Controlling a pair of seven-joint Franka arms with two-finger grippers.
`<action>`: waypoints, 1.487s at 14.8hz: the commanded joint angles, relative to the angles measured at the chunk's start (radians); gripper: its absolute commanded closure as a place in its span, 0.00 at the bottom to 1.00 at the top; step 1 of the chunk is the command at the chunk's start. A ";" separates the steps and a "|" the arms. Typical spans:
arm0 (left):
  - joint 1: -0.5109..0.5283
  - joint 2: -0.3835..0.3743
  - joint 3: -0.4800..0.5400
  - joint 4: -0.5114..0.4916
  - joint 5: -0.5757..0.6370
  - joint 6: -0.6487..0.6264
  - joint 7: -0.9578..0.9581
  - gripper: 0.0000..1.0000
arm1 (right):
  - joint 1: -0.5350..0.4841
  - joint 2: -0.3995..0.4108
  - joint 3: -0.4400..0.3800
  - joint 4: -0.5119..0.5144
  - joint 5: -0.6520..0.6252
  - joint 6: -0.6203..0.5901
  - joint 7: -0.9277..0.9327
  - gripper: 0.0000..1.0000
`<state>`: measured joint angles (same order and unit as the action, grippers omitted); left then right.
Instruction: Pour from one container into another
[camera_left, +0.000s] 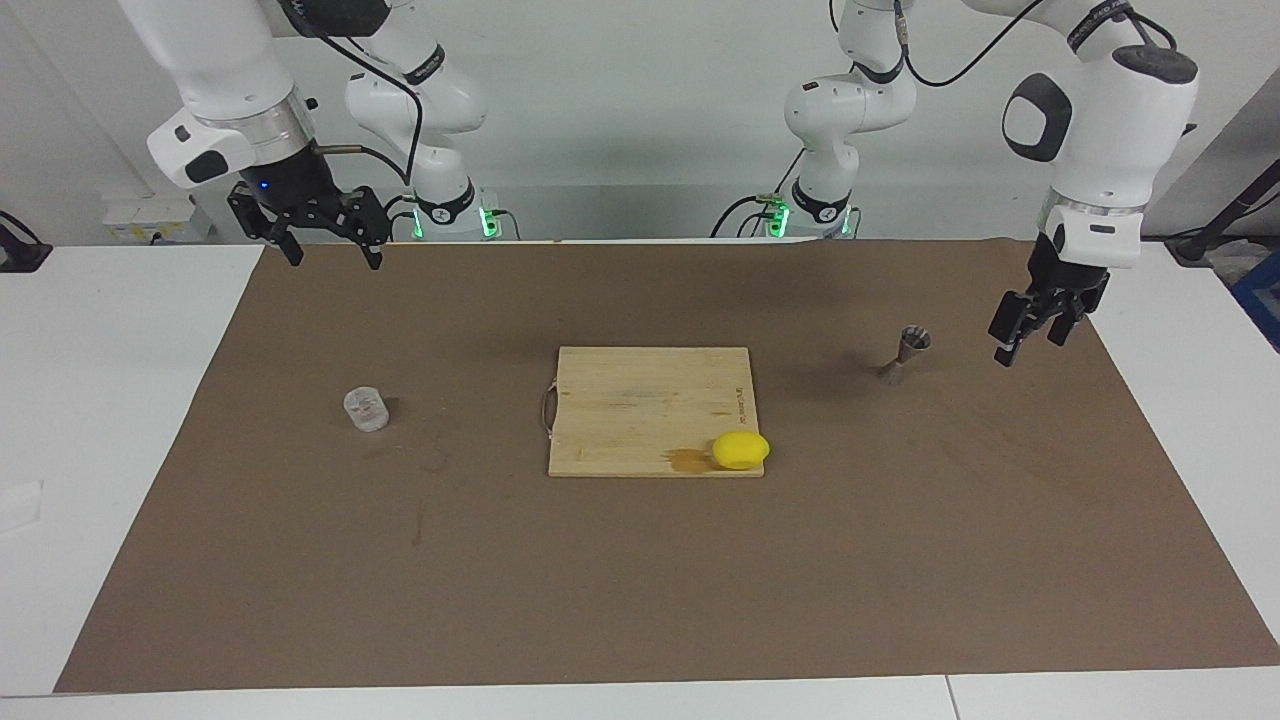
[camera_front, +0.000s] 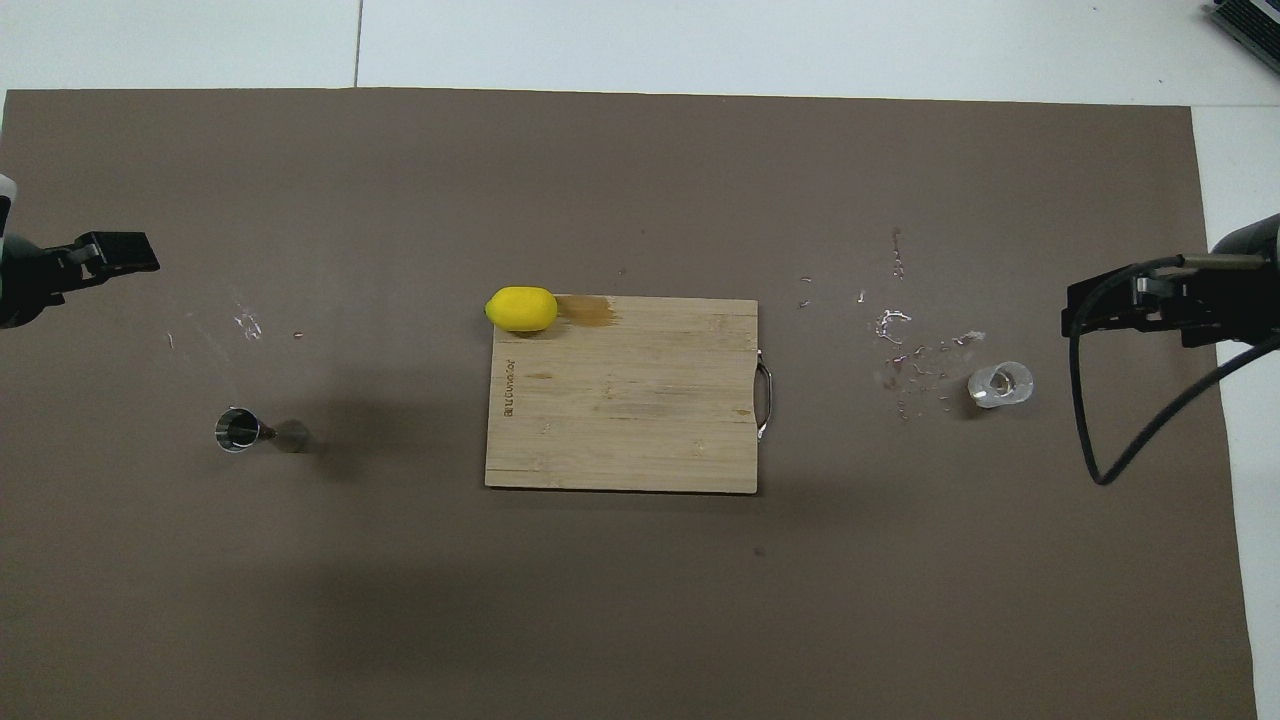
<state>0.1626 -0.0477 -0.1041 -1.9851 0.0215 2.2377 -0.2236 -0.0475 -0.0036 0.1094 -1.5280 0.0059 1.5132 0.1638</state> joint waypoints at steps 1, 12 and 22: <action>0.000 0.003 -0.005 -0.029 0.012 0.008 0.027 0.00 | -0.014 -0.018 0.006 -0.020 0.014 -0.002 0.002 0.00; -0.038 0.018 -0.012 0.071 -0.164 -0.452 0.030 0.00 | -0.014 -0.019 0.004 -0.020 0.014 -0.005 -0.003 0.00; 0.221 0.098 -0.005 0.088 -0.583 -0.523 0.738 0.00 | -0.002 0.000 0.004 -0.004 0.008 0.009 0.020 0.00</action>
<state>0.3616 0.0042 -0.1017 -1.9291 -0.5115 1.7440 0.3725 -0.0449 -0.0036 0.1116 -1.5280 0.0059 1.5132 0.1683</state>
